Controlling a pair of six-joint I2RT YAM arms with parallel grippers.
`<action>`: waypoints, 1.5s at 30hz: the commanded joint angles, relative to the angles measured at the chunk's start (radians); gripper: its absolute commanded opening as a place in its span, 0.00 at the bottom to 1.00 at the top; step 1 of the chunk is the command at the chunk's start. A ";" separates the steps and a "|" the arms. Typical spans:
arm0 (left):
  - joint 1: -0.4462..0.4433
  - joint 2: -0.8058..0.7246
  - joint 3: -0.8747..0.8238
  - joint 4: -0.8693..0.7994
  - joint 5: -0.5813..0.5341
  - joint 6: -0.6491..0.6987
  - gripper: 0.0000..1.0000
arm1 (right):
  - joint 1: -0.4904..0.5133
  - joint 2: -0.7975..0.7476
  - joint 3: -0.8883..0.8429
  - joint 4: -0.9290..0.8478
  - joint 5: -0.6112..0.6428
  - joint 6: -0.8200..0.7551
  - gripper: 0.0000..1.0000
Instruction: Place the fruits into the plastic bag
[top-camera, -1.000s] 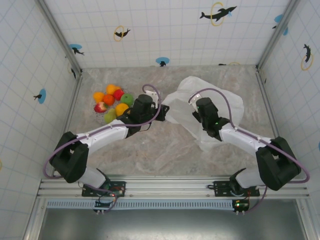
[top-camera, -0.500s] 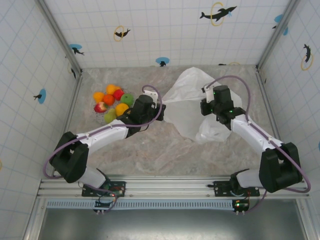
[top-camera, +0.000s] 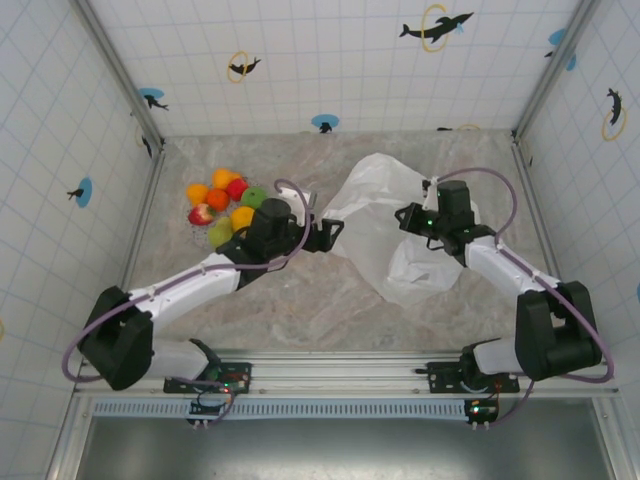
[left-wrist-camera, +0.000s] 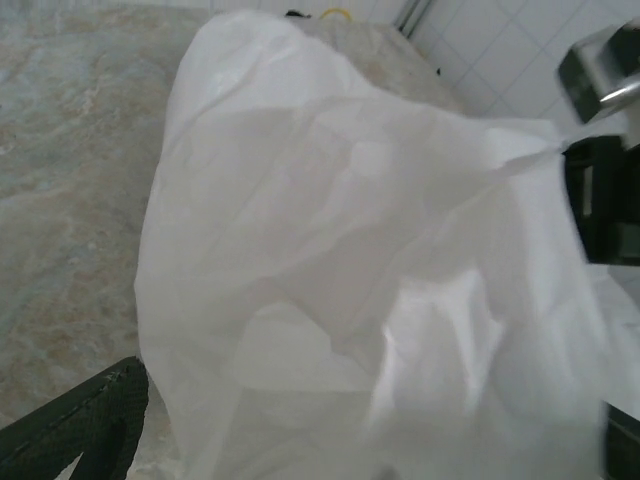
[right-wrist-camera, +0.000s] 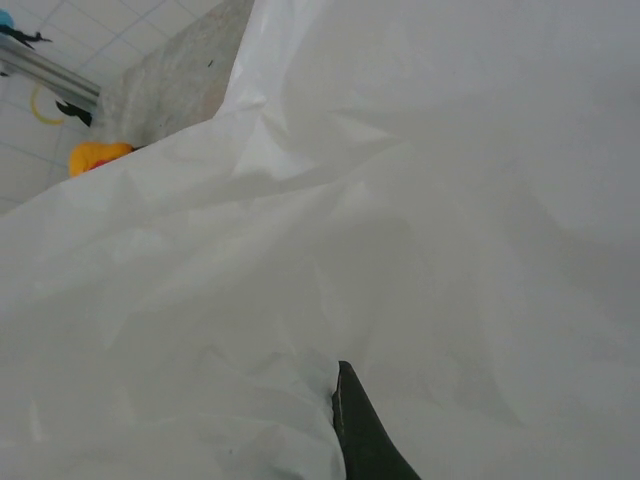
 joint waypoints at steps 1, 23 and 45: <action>0.009 -0.073 -0.030 -0.005 0.019 -0.008 0.94 | 0.002 0.014 -0.043 0.182 -0.066 0.195 0.00; 0.155 -0.211 -0.012 -0.207 0.147 -0.005 0.97 | 0.059 0.108 0.023 0.167 0.060 0.154 0.00; 0.626 -0.030 0.000 -0.471 -0.223 -0.091 0.97 | 0.133 0.192 0.413 -0.473 0.275 -0.350 0.00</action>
